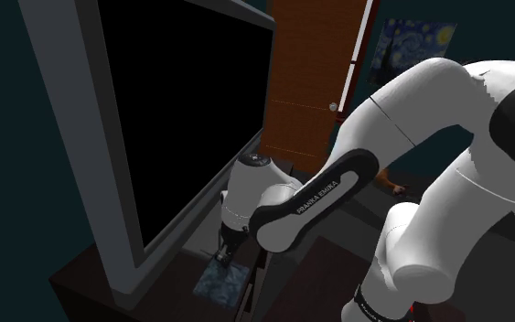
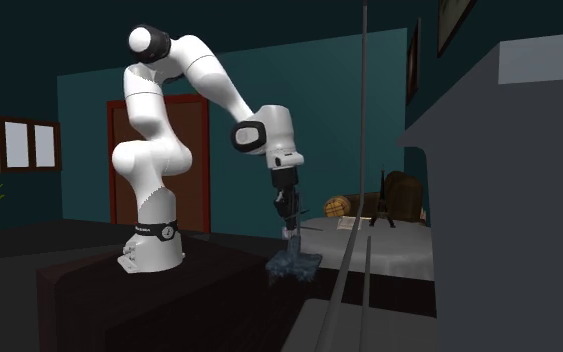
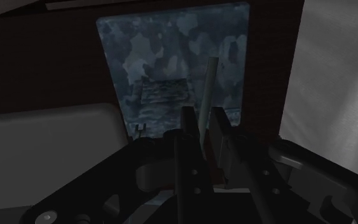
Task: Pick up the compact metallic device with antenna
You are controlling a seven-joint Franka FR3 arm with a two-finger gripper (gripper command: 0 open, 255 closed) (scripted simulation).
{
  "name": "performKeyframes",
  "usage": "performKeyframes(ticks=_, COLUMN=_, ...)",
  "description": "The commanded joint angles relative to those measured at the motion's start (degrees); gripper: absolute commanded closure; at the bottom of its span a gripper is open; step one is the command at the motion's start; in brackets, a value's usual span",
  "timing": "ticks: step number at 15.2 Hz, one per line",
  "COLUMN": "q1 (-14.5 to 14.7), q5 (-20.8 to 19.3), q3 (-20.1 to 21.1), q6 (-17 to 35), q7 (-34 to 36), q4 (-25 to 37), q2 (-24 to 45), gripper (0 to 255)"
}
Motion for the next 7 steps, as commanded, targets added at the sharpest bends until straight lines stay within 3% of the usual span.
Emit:
performKeyframes(ticks=1, q1=0.20, q5=0.36, q3=-0.24, q6=-2.00, q7=-0.28, q4=0.46, q2=-1.56, gripper=255)
performKeyframes(ticks=7, q1=0.52, q5=0.85, q3=-0.75, q6=-6.19, q7=-0.68, q4=1.54, q2=-4.69, gripper=255)
